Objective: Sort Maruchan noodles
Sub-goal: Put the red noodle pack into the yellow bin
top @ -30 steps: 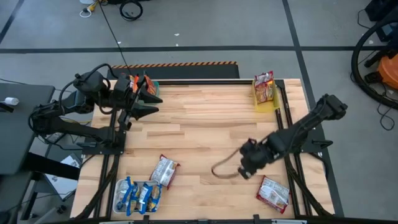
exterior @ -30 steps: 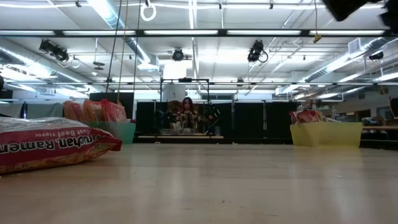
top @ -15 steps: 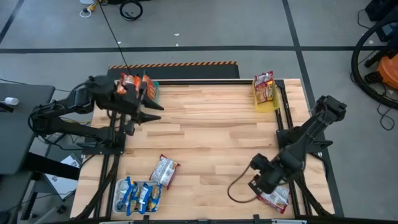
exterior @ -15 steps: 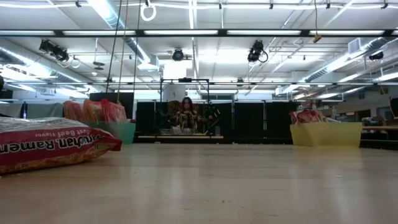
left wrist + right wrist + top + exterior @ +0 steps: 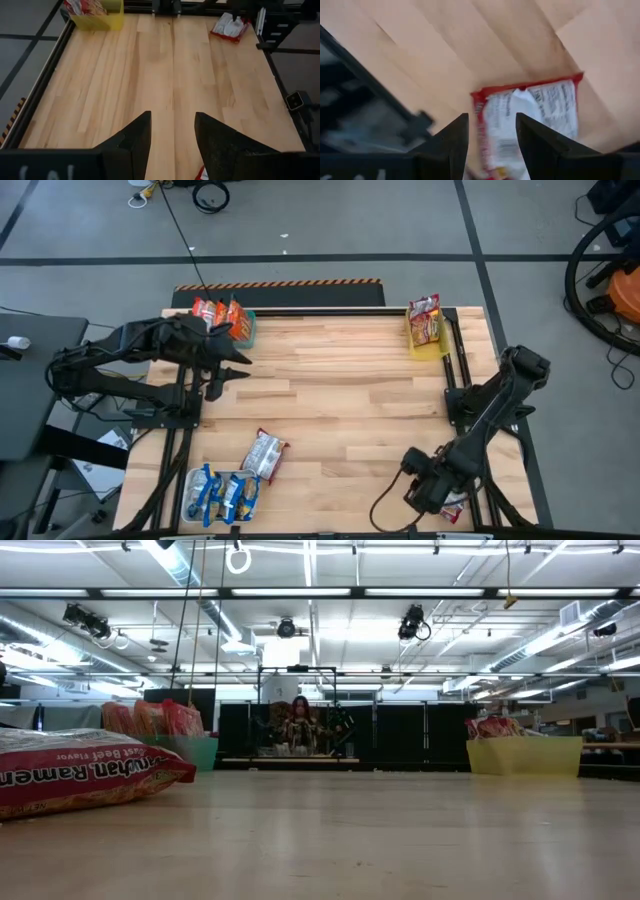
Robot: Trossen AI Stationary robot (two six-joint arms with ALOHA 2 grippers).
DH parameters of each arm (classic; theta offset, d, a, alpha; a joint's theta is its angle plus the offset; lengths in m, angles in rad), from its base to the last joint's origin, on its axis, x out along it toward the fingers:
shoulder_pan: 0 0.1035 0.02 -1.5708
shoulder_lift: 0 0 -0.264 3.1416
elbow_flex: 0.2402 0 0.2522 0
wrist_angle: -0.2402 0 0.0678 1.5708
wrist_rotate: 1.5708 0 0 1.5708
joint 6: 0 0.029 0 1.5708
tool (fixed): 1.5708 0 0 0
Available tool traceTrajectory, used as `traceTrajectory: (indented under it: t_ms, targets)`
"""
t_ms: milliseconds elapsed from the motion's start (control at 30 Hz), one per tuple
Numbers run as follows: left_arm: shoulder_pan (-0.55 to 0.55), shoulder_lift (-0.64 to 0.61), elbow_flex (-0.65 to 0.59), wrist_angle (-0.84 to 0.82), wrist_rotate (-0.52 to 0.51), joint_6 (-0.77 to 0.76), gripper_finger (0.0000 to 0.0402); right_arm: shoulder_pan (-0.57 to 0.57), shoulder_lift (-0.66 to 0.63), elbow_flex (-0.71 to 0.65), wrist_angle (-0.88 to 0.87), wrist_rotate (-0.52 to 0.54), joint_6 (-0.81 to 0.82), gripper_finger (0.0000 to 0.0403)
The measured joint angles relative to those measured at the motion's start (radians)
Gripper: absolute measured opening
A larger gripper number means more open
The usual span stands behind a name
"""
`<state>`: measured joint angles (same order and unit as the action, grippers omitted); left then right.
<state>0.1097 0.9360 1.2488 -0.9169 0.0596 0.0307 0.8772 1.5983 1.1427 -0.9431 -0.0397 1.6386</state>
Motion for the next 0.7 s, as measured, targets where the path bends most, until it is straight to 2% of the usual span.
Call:
traceTrajectory:
  t_ms: [100, 200, 300, 433, 533, 633, 700]
  targets:
    - [0.0, 0.0, 0.0, 0.014, 0.0, 0.0, 0.0156, -0.005, 0.06, 0.0, -0.001, -0.025, -0.205, 0.0173]
    - [0.0, 0.0, 0.0, 0.021, 0.0, 0.0, 0.0156, -0.026, 0.108, 0.0, 0.005, -0.08, -0.548, 0.0179]
    - [0.0, 0.0, 0.0, 0.034, 0.0, 0.0, 0.0156, -0.074, 0.143, 0.0, 0.042, -0.2, -0.905, 0.018]
    - [0.0, 0.0, 0.0, 0.033, 0.0, -0.001, 0.0156, -0.145, 0.198, -0.001, 0.014, -0.244, -1.242, 0.0179]
    - [0.0, 0.0, 0.0, 0.033, 0.0, -0.001, 0.0156, -0.193, 0.24, -0.001, -0.015, -0.317, -1.446, 0.0179]
    - [0.0, 0.0, 0.0, 0.033, 0.0, -0.001, 0.0156, -0.218, 0.287, -0.001, -0.063, -0.413, -1.573, 0.0178]
    - [0.0, 0.0, 0.0, 0.033, 0.0, -0.001, 0.0156, -0.222, 0.317, -0.001, -0.108, -0.436, -1.639, 0.0176]
